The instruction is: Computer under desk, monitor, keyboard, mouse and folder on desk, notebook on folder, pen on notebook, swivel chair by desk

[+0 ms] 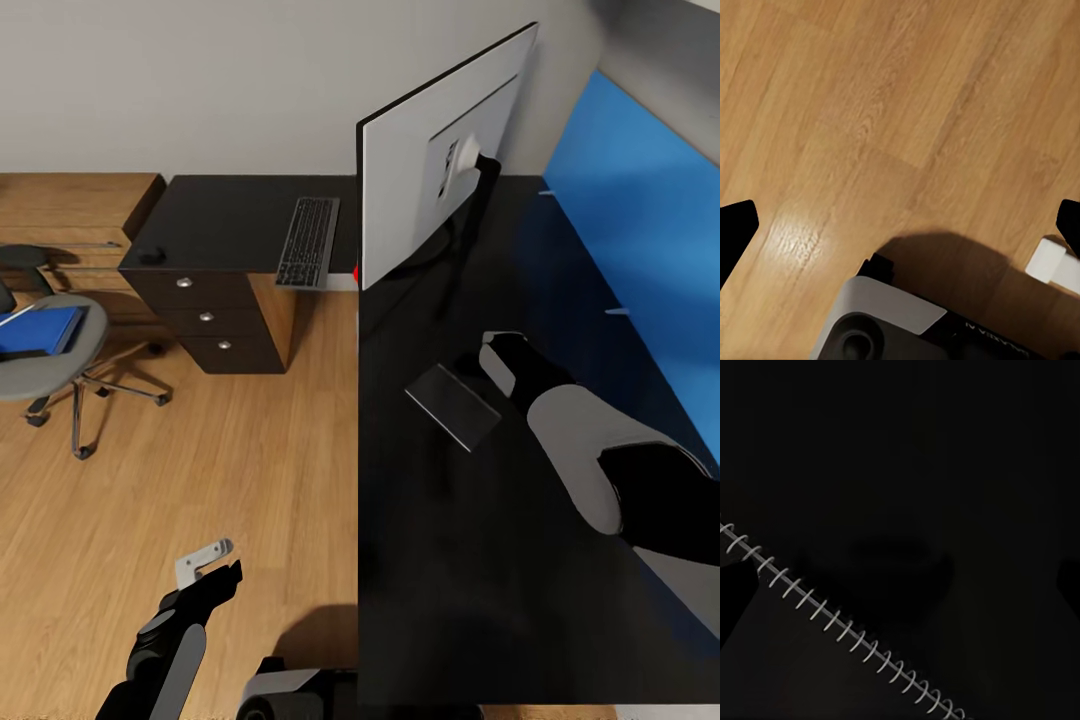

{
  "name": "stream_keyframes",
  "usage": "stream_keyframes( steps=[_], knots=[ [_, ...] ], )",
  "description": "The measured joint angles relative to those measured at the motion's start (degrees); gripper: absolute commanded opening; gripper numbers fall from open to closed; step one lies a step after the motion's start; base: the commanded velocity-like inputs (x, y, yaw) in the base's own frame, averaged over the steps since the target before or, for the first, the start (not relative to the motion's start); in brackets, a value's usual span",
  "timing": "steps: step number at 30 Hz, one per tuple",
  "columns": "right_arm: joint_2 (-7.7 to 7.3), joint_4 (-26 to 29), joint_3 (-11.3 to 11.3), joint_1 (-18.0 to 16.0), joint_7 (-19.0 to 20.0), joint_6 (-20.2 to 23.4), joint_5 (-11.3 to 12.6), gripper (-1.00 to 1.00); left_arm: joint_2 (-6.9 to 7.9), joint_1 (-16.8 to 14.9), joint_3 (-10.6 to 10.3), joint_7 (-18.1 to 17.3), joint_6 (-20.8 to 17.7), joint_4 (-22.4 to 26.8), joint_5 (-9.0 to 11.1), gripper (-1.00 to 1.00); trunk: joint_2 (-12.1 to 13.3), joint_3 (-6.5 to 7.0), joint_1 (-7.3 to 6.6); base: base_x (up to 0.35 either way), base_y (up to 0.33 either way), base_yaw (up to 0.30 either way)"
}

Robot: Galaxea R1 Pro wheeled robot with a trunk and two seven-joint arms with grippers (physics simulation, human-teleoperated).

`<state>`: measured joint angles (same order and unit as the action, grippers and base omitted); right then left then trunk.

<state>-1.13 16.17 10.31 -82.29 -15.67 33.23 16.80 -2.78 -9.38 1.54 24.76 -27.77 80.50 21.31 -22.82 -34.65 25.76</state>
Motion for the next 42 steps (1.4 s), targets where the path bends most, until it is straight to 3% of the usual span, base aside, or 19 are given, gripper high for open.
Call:
stream_keyframes(
  steps=[22,42],
  knots=[
    [-0.10,0.07,-0.01,3.29,2.87,-1.32,0.00,1.00,0.00,0.00,-0.02,0.00,0.00,-0.01,0.08,1.00,0.00,-0.27,0.00,0.000,0.000,0.000],
    [-0.05,0.18,-0.10,3.55,2.89,-1.36,-0.18,1.00,0.00,0.00,-0.07,0.00,0.01,-0.02,0.06,1.00,-0.03,-0.26,-0.02,0.000,0.000,0.000]
  ],
)
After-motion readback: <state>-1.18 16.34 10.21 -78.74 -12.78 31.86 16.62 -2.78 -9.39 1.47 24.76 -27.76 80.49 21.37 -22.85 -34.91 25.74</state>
